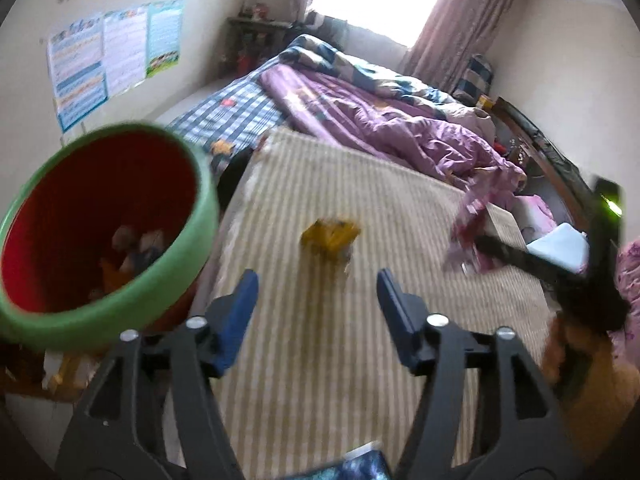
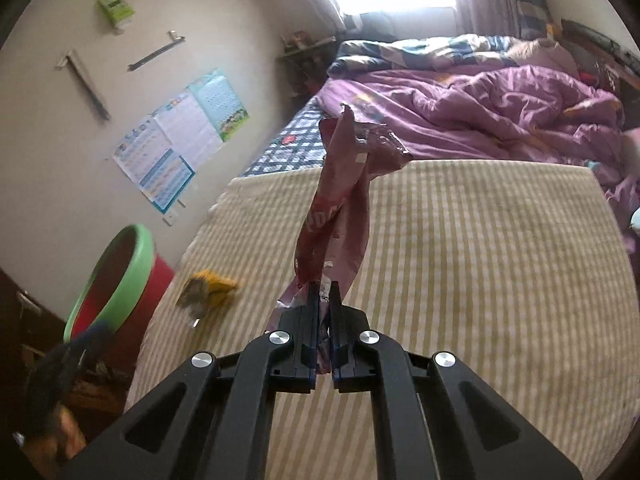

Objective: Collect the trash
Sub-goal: 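Grasp a yellow wrapper with the left tool while the right tool grasps a pink foil bag, then carry the yellow wrapper and pink foil bag over the red bucket with both tools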

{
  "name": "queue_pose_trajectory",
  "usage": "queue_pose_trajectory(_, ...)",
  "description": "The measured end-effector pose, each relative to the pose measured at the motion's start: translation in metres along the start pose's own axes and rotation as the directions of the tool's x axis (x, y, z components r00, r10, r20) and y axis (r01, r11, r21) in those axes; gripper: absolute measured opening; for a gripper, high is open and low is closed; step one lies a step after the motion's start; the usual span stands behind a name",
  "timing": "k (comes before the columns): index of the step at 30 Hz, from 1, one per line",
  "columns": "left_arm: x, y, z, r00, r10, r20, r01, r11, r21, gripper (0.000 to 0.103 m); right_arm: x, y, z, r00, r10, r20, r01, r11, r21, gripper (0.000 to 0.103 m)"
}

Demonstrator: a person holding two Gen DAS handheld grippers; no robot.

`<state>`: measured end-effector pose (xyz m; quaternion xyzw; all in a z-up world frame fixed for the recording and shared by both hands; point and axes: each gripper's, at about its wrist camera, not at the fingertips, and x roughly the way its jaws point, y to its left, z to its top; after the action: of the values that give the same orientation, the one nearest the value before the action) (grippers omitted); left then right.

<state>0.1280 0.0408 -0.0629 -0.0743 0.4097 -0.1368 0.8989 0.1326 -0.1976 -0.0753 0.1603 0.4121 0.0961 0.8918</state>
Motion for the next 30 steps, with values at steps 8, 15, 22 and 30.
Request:
queue_pose_trajectory(8, 0.071, -0.016, 0.024, 0.997, -0.005, -0.079, 0.008, 1.000, 0.030, 0.060, -0.025, 0.009, -0.028, 1.000, 0.015, -0.002, -0.015, 1.000, 0.006, 0.005)
queue_pose_trajectory(15, 0.100, -0.014, 0.019, 0.989, 0.028, -0.144, -0.022, 0.999, 0.046, 0.028, -0.031, 0.008, -0.031, 1.000, 0.006, 0.005, -0.006, 1.000, 0.006, 0.005)
queue_pose_trajectory(22, 0.062, -0.010, 0.012, 0.996, 0.001, -0.088, 0.002, 0.999, 0.033, 0.023, -0.034, 0.016, -0.030, 1.000, 0.019, 0.021, -0.019, 1.000, -0.014, 0.005)
queue_pose_trajectory(30, 0.003, -0.001, -0.003, 1.000, 0.003, -0.005, -0.003, 1.000, -0.022, 0.023, -0.034, 0.035, -0.026, 0.997, 0.065, 0.032, -0.064, 0.997, -0.037, 0.005)
